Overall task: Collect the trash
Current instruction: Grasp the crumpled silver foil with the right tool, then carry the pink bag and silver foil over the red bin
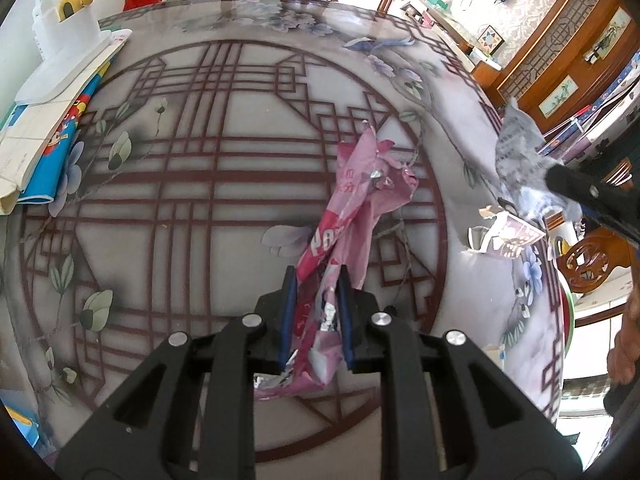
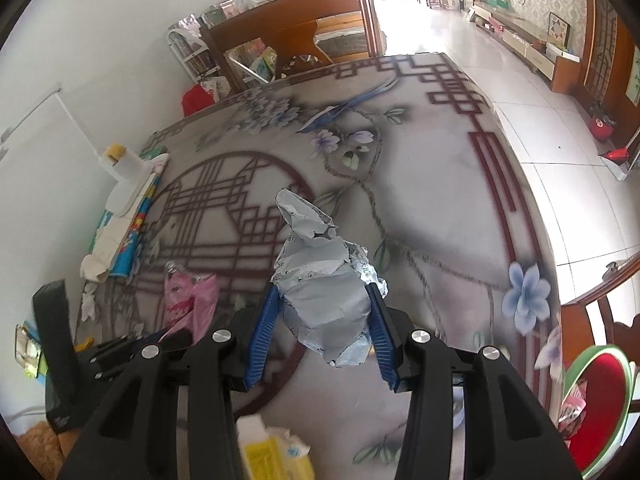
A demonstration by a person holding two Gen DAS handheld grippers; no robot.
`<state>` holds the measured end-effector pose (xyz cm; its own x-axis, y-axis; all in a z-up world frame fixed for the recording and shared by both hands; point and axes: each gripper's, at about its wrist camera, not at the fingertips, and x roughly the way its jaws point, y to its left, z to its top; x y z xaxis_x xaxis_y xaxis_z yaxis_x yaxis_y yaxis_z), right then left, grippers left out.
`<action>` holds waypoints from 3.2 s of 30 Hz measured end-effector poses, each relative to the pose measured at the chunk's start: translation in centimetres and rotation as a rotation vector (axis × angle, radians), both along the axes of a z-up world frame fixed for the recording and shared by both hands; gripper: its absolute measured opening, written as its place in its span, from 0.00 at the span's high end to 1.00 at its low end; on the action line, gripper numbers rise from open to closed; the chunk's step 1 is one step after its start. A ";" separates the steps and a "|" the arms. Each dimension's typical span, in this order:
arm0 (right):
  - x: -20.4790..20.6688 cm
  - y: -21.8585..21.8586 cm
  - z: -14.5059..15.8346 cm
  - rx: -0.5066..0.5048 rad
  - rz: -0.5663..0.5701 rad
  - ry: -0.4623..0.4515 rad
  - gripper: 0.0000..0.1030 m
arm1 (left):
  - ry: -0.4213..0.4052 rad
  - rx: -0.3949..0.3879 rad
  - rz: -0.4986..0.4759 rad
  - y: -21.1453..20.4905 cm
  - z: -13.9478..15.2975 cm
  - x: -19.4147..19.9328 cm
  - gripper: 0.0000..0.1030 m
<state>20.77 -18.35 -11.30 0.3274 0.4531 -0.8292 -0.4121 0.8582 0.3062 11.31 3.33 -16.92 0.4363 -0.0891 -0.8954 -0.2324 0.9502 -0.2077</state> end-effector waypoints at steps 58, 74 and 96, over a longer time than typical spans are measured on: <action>-13.4 -8.2 -0.8 0.080 -0.212 0.063 0.57 | -0.111 0.013 -0.068 -4.3 5.0 -8.3 0.82; -13.4 -9.5 -0.2 0.096 -0.249 0.050 0.57 | -0.147 0.000 -0.116 -6.4 6.4 -7.4 0.82; -13.7 -15.9 0.1 0.127 -0.367 0.042 0.57 | -0.179 -0.005 -0.250 -13.6 7.9 -5.3 0.82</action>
<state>7.10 -34.27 -11.20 0.4538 0.4123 -0.7900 -0.0699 0.9003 0.4297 5.96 -10.27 -9.00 0.5508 -0.2175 -0.8058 0.0487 0.9722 -0.2291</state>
